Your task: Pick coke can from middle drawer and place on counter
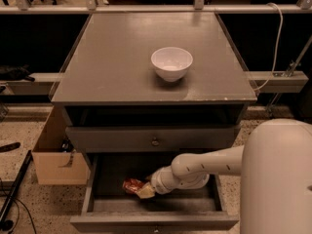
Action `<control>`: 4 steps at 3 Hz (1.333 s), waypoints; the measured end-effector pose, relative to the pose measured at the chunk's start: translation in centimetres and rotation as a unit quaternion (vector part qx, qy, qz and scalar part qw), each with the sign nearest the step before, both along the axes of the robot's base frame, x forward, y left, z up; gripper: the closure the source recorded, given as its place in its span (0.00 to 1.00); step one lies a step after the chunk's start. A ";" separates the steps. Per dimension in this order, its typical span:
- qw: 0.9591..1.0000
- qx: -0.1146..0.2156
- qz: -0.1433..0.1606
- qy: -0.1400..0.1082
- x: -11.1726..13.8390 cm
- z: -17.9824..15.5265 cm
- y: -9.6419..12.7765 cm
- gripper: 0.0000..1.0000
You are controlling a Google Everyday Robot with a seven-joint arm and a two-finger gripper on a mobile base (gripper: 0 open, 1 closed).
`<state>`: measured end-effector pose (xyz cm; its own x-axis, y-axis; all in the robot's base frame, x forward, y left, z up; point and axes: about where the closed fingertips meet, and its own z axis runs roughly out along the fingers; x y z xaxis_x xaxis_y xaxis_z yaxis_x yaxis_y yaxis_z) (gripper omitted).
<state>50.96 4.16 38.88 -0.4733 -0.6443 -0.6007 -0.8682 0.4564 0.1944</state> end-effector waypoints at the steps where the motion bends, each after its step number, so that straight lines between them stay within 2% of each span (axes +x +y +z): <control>1: 1.000 0.000 0.000 0.000 0.0 0.0 0.0 1.00; 2: 1.000 0.000 0.000 0.000 0.0 0.0 0.0 1.00; 3: 1.000 -0.018 0.005 0.001 0.2 1.7 -0.5 1.00; 4: 0.999 -0.029 0.010 -0.012 0.5 4.6 -1.4 1.00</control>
Offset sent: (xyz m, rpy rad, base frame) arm 0.0000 0.0000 0.0000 0.0000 0.0000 0.0000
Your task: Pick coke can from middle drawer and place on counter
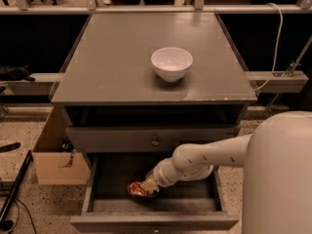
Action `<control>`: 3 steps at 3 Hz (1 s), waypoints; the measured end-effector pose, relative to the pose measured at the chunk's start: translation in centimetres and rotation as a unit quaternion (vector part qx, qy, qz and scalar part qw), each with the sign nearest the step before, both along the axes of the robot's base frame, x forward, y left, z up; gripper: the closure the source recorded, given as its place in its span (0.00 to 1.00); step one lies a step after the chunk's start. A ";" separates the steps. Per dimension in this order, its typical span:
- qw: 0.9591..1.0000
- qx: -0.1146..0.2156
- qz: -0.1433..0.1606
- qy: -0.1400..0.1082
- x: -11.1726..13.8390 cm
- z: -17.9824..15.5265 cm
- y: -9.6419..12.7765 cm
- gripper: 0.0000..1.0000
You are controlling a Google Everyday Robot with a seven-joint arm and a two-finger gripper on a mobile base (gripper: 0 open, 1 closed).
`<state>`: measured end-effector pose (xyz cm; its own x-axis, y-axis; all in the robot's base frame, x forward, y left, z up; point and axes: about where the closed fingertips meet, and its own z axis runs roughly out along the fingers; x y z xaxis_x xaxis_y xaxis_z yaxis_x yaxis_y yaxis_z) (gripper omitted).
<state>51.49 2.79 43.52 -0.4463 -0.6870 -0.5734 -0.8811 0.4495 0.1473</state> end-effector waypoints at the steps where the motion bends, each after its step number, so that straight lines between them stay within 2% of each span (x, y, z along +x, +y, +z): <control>1: 1.000 -0.012 0.011 -0.014 -0.6 3.1 -1.3 1.00; 3: 0.999 -0.029 0.008 -0.019 -0.4 5.5 -3.7 1.00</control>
Offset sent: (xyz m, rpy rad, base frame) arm -0.0052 -0.0532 0.0607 -0.0793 -0.0458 0.0005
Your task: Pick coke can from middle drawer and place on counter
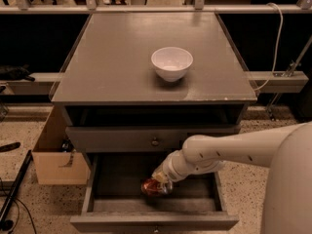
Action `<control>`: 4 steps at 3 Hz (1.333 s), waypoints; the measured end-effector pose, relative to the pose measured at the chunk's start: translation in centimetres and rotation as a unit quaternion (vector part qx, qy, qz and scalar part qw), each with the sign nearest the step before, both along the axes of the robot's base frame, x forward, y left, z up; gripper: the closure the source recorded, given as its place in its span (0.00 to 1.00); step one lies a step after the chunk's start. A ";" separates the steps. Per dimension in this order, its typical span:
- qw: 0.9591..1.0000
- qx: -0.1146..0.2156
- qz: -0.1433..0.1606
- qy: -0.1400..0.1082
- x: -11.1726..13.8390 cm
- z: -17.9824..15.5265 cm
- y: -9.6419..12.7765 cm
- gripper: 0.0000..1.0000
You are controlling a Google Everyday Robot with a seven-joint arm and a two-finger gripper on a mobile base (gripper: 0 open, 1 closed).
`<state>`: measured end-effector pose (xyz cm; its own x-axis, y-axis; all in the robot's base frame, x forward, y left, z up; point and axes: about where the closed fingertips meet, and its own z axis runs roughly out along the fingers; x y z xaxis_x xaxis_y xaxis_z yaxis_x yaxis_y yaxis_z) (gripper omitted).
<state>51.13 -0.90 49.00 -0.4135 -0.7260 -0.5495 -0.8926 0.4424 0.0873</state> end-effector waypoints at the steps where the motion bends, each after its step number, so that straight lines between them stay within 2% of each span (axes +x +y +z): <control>1: 1.000 -0.011 -0.001 -0.010 0.2 2.3 -1.1 1.00; 2: 1.000 -0.010 -0.001 0.003 0.8 1.3 -1.0 0.97; 4: 1.000 -0.013 0.000 0.009 0.8 0.9 -1.2 0.50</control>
Offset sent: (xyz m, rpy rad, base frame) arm 0.0145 -0.0101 -0.0019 -0.0187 0.0417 -0.0082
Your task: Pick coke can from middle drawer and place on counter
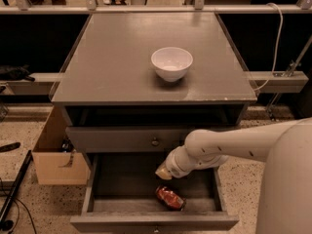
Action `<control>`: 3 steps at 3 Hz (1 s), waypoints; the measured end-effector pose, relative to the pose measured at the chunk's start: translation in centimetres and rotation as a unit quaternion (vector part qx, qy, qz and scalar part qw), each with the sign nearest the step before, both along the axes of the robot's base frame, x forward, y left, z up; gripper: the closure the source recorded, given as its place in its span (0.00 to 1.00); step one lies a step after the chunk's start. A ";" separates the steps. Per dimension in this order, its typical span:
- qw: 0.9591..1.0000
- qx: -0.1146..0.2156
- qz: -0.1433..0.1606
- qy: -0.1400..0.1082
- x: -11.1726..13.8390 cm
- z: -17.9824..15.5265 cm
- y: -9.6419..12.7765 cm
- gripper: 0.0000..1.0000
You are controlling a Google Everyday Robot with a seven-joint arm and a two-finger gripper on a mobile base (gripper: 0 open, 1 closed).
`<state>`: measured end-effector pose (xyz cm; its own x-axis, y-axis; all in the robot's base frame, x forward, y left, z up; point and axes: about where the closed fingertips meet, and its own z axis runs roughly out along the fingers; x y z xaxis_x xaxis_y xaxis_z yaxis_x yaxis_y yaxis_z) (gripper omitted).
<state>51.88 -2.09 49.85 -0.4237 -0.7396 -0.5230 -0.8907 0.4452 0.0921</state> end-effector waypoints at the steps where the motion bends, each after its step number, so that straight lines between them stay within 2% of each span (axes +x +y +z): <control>1: 0.999 -0.005 -0.018 0.028 -1.2 -2.0 -2.5 0.19; 2: 0.998 -0.008 -0.027 0.047 -2.2 -3.4 -4.1 0.00; 3: 0.997 -0.016 -0.031 0.064 -3.2 -4.9 -5.1 0.00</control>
Offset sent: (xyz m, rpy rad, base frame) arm -0.0321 -0.0613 -0.0480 -0.0266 0.1370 -0.0830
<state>48.66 -7.21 44.96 -0.5306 -0.7257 -0.4381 -0.8435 0.5031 0.1882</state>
